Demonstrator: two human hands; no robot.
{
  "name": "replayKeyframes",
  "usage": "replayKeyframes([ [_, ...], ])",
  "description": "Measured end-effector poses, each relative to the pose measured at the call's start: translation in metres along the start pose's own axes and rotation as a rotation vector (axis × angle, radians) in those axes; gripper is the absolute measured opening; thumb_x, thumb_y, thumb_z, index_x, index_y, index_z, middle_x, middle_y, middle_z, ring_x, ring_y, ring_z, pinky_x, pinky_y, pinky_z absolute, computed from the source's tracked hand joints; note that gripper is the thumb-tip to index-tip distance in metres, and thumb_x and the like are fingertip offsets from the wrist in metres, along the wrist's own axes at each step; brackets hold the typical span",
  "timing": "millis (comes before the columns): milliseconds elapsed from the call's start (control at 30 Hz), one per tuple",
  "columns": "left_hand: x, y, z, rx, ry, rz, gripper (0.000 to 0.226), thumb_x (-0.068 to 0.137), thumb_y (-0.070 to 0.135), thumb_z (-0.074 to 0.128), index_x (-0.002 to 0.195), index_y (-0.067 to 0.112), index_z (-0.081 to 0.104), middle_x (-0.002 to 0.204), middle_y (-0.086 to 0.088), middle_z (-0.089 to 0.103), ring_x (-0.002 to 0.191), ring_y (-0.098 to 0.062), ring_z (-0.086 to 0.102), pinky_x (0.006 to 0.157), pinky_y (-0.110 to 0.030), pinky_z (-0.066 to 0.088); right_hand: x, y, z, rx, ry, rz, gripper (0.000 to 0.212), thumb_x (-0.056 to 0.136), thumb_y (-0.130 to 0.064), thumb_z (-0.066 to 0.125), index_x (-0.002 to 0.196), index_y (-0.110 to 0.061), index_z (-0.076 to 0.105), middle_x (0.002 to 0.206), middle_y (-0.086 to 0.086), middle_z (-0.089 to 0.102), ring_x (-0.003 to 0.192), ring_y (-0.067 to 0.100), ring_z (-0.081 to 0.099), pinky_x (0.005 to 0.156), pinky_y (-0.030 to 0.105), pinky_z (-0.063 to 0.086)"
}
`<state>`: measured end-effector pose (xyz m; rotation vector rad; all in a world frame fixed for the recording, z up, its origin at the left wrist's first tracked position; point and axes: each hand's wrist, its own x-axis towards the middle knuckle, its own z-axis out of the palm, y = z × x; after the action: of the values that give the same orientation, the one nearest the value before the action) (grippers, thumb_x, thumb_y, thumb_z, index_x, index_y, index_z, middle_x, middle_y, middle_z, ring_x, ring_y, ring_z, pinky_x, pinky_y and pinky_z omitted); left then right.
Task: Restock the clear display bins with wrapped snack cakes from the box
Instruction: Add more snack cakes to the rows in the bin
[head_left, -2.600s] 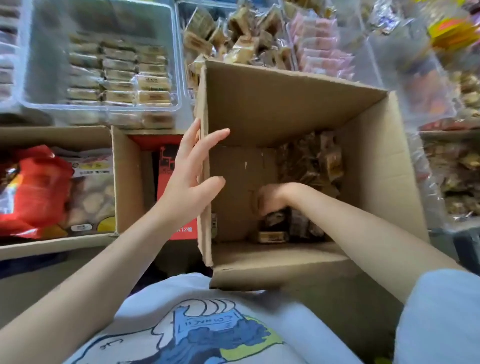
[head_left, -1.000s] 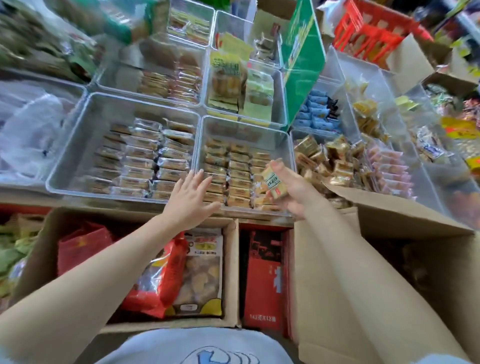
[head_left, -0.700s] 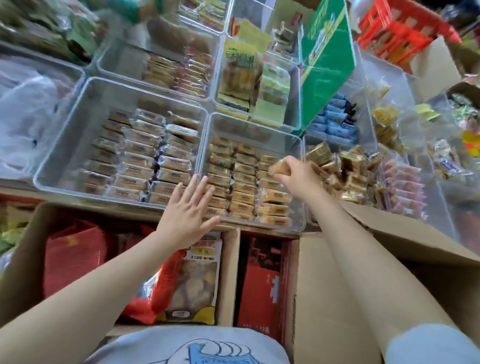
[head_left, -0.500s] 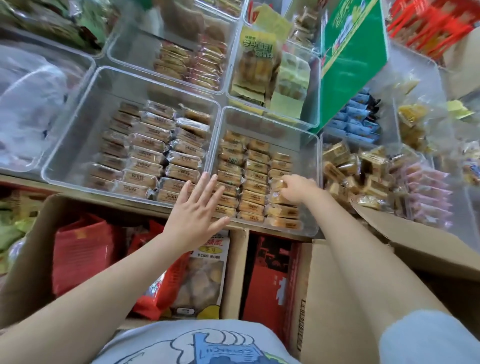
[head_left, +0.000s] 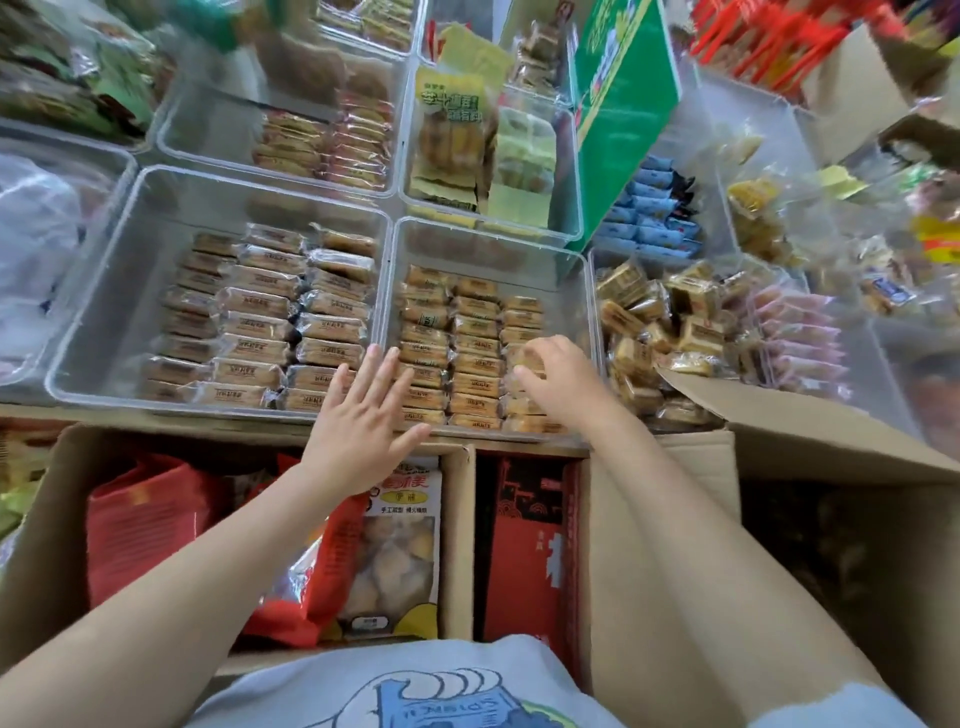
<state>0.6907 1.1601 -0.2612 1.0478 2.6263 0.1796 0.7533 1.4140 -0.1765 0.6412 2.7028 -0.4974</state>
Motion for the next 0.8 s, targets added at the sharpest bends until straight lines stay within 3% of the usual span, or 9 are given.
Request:
replayKeyframes([
  [67, 0.0, 0.001, -0.003, -0.028, -0.017, -0.014, 0.089, 0.091, 0.076, -0.001, 0.161, 0.021, -0.006, 0.165, -0.004, -0.022, 0.148, -0.019, -0.032, 0.124, -0.045, -0.013, -0.05, -0.001, -0.027, 0.127, 0.079, -0.067, 0.03, 0.102, -0.036, 0.045, 0.117, -0.021, 0.066, 0.106, -0.002, 0.066, 0.098, 0.015, 0.061, 0.082, 0.032, 0.051],
  [133, -0.002, 0.009, -0.006, -0.087, -0.024, -0.042, 0.087, 0.097, 0.07, 0.022, 0.162, 0.017, 0.0, 0.167, -0.008, -0.014, 0.151, -0.023, -0.026, 0.125, -0.044, -0.009, -0.104, 0.01, -0.049, 0.16, 0.24, -0.099, 0.026, 0.103, -0.03, 0.046, 0.102, -0.019, 0.069, 0.085, -0.004, 0.066, 0.078, 0.009, 0.059, 0.065, 0.027, 0.046],
  [200, -0.007, 0.033, -0.009, -0.197, 0.007, -0.043, 0.086, 0.098, 0.06, 0.043, 0.162, 0.013, 0.009, 0.169, -0.012, 0.0, 0.155, -0.027, -0.013, 0.126, -0.046, -0.003, -0.155, 0.031, -0.064, 0.174, 0.388, -0.067, 0.026, 0.103, -0.026, 0.048, 0.091, -0.015, 0.068, 0.077, -0.003, 0.063, 0.072, 0.012, 0.058, 0.062, 0.031, 0.045],
  [300, -0.032, 0.102, -0.021, -0.467, -0.005, 0.081, 0.079, 0.097, 0.045, 0.059, 0.159, 0.013, 0.022, 0.168, -0.011, 0.015, 0.156, -0.026, 0.003, 0.126, -0.045, 0.006, -0.219, 0.078, -0.069, 0.178, 0.43, 0.081, 0.027, 0.102, -0.026, 0.05, 0.088, -0.012, 0.067, 0.078, 0.0, 0.066, 0.074, 0.018, 0.061, 0.067, 0.039, 0.051],
  [400, -0.078, 0.184, -0.038, -0.69, -0.062, 0.342, 0.068, 0.098, 0.039, 0.059, 0.157, 0.024, 0.028, 0.166, 0.003, 0.019, 0.154, -0.013, 0.01, 0.124, -0.036, 0.013, -0.26, 0.128, -0.064, 0.138, 0.338, 0.256, 0.025, 0.101, -0.03, 0.05, 0.089, -0.017, 0.068, 0.081, -0.002, 0.068, 0.076, 0.019, 0.06, 0.073, 0.041, 0.052],
  [533, -0.122, 0.269, -0.05, -0.687, -0.033, 0.672, 0.058, 0.1, 0.038, 0.056, 0.153, 0.033, 0.033, 0.161, 0.01, 0.028, 0.147, -0.007, 0.022, 0.117, -0.021, 0.015, -0.279, 0.189, -0.051, -0.007, 0.082, 0.302, 0.023, 0.1, -0.036, 0.05, 0.094, -0.022, 0.067, 0.085, -0.006, 0.067, 0.083, 0.018, 0.063, 0.075, 0.039, 0.053],
  [633, -0.126, 0.311, -0.051, -0.669, 0.022, 0.633, 0.052, 0.101, 0.042, 0.051, 0.15, 0.034, 0.035, 0.153, 0.01, 0.039, 0.142, -0.007, 0.03, 0.12, -0.031, 0.024, -0.276, 0.228, -0.04, -0.078, -0.107, 0.297, 0.025, 0.099, -0.042, 0.053, 0.105, -0.022, 0.066, 0.096, -0.004, 0.064, 0.091, 0.019, 0.061, 0.081, 0.038, 0.053],
  [733, -0.126, 0.346, -0.047, -0.656, 0.082, 0.56, 0.047, 0.101, 0.037, 0.053, 0.146, 0.03, 0.043, 0.143, 0.009, 0.052, 0.135, -0.004, 0.036, 0.121, -0.025, 0.018, -0.269, 0.265, -0.028, -0.126, -0.202, 0.241, 0.025, 0.095, -0.04, 0.06, 0.108, -0.018, 0.064, 0.104, -0.001, 0.065, 0.096, 0.022, 0.061, 0.081, 0.037, 0.052],
  [800, -0.126, 0.368, -0.038, -0.615, 0.095, 0.514, 0.044, 0.101, 0.037, 0.053, 0.144, 0.029, 0.047, 0.137, 0.01, 0.058, 0.131, -0.007, 0.044, 0.118, -0.027, 0.025, -0.263, 0.29, -0.019, -0.277, -0.301, 0.224, 0.024, 0.092, -0.035, 0.063, 0.107, -0.017, 0.064, 0.105, 0.001, 0.064, 0.098, 0.025, 0.063, 0.079, 0.036, 0.053],
])
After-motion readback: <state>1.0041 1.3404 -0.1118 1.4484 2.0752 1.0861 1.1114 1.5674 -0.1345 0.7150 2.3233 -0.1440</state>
